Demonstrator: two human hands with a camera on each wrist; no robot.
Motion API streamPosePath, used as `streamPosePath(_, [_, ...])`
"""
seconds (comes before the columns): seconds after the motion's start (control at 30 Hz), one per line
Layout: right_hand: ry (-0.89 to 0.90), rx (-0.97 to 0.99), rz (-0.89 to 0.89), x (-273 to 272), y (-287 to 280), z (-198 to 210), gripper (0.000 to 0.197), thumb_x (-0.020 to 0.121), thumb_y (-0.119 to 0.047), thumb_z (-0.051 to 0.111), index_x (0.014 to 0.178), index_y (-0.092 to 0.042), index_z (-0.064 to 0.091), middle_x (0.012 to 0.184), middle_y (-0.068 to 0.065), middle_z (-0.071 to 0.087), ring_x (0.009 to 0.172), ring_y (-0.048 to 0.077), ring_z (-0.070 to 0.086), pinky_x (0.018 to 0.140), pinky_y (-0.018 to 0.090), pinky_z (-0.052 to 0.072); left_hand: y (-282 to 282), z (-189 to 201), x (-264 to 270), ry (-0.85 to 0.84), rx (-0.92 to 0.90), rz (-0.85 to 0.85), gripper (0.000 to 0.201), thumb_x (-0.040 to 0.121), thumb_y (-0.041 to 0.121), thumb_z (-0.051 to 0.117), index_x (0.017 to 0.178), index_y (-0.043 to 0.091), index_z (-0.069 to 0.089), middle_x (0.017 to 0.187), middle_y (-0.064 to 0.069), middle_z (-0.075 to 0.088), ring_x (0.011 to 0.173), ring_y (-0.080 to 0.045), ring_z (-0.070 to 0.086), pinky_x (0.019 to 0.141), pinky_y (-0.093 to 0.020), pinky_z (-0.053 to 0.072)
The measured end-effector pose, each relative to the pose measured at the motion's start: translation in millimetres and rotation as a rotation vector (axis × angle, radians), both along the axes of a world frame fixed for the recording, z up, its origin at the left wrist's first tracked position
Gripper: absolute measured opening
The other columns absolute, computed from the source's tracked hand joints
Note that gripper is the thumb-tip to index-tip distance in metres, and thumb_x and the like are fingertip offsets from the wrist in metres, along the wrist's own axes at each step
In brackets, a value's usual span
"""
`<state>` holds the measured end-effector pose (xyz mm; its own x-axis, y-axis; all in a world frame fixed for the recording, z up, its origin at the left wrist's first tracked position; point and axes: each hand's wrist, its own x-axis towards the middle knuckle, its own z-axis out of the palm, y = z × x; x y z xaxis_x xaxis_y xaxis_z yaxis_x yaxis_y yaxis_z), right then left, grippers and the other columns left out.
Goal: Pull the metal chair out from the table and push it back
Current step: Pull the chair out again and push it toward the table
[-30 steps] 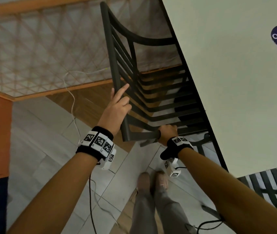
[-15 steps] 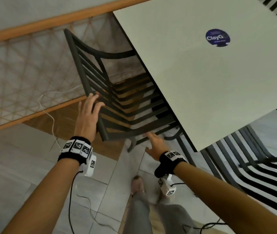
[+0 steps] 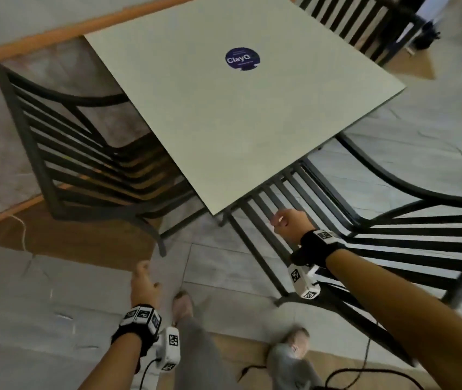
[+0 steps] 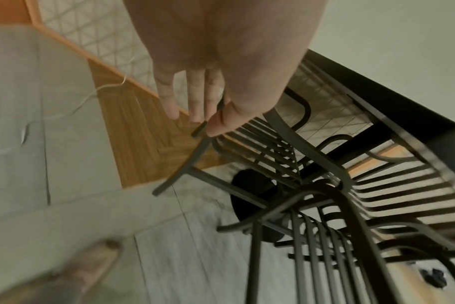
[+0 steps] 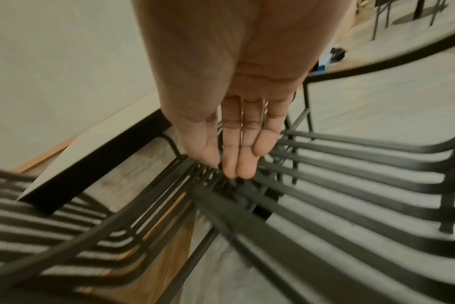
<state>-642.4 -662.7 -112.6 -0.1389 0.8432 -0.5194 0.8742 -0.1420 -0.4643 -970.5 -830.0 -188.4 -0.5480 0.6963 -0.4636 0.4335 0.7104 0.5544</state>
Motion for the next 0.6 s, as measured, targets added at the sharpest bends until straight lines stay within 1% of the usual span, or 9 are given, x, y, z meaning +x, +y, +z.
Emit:
streamPosePath(0.07, [0.001,0.010,-0.018,53,12,12,0.014,0.084,-0.010,0.058,0.087,-0.017,0.070,0.085,0.007,0.067,0.085,0.027,0.065,0.079,0.033,0.054,0,-2,55,-0.044,0.011,0.059,0.046,0.074,-0.016,0.056,0.118,-0.004,0.049,0.118,-0.027,0.057,0.109,-0.041,0.056,0.094,-0.047,0.044])
streamPosePath(0.1, [-0.006,0.022,-0.021,80,19,20,0.013,0.084,-0.011,0.058,0.085,-0.017,0.070,0.085,0.010,0.071,0.083,0.029,0.067,0.081,0.036,0.056,3,0,82,-0.055,0.024,0.081,0.039,0.075,-0.015,0.056,0.112,-0.005,0.050,0.114,-0.029,0.058,0.106,-0.042,0.057,0.091,-0.046,0.044])
streamPosePath(0.17, [-0.010,0.050,-0.030,131,29,33,0.010,0.084,-0.012,0.061,0.083,-0.016,0.070,0.087,0.014,0.073,0.083,0.031,0.069,0.084,0.043,0.058,13,7,135,-0.092,0.034,0.104,0.029,0.076,-0.014,0.054,0.104,-0.005,0.052,0.109,-0.029,0.059,0.104,-0.043,0.057,0.088,-0.044,0.044])
streamPosePath(0.23, [0.001,0.077,-0.041,174,39,48,0.007,0.084,-0.011,0.064,0.084,-0.016,0.069,0.088,0.015,0.073,0.083,0.032,0.069,0.086,0.044,0.057,26,9,182,-0.146,0.031,0.115,0.026,0.078,-0.013,0.054,0.102,-0.002,0.054,0.104,-0.026,0.058,0.106,-0.042,0.057,0.089,-0.041,0.043])
streamPosePath(0.3, [-0.002,0.115,-0.046,212,52,62,0.009,0.083,-0.009,0.065,0.081,-0.017,0.068,0.086,0.015,0.073,0.084,0.032,0.070,0.085,0.041,0.057,38,9,222,-0.192,0.028,0.128,0.026,0.080,-0.010,0.053,0.102,0.003,0.054,0.102,-0.021,0.060,0.107,-0.040,0.059,0.090,-0.038,0.043])
streamPosePath(0.37, [-0.012,0.158,-0.049,241,70,74,0.015,0.080,-0.008,0.065,0.075,-0.021,0.068,0.081,0.012,0.073,0.082,0.029,0.070,0.080,0.036,0.057,51,7,255,-0.206,0.037,0.134,0.030,0.083,-0.007,0.051,0.112,-0.001,0.056,0.112,-0.025,0.064,0.108,-0.039,0.059,0.091,-0.037,0.044])
streamPosePath(0.47, [-0.018,0.224,-0.077,273,103,79,0.011,0.081,-0.008,0.064,0.085,-0.013,0.073,0.088,0.015,0.074,0.088,0.029,0.067,0.074,0.027,0.047,76,3,290,-0.216,0.024,0.147,0.031,0.086,-0.004,0.049,0.116,-0.003,0.056,0.116,-0.027,0.063,0.108,-0.040,0.059,0.088,-0.037,0.045])
streamPosePath(0.53, [-0.029,0.255,-0.103,286,124,73,0.013,0.082,-0.011,0.064,0.090,-0.010,0.075,0.096,0.016,0.074,0.093,0.031,0.066,0.076,0.028,0.047,90,-4,306,-0.239,-0.034,0.171,0.030,0.087,0.000,0.052,0.115,-0.004,0.058,0.117,-0.027,0.063,0.109,-0.040,0.059,0.089,-0.037,0.046])
streamPosePath(0.6, [-0.055,0.265,-0.101,295,145,64,0.016,0.082,-0.013,0.063,0.094,-0.009,0.074,0.100,0.017,0.073,0.097,0.034,0.065,0.080,0.032,0.050,103,-15,319,-0.289,-0.076,0.201,0.027,0.088,0.007,0.058,0.109,-0.009,0.061,0.116,-0.029,0.063,0.110,-0.042,0.059,0.093,-0.042,0.046])
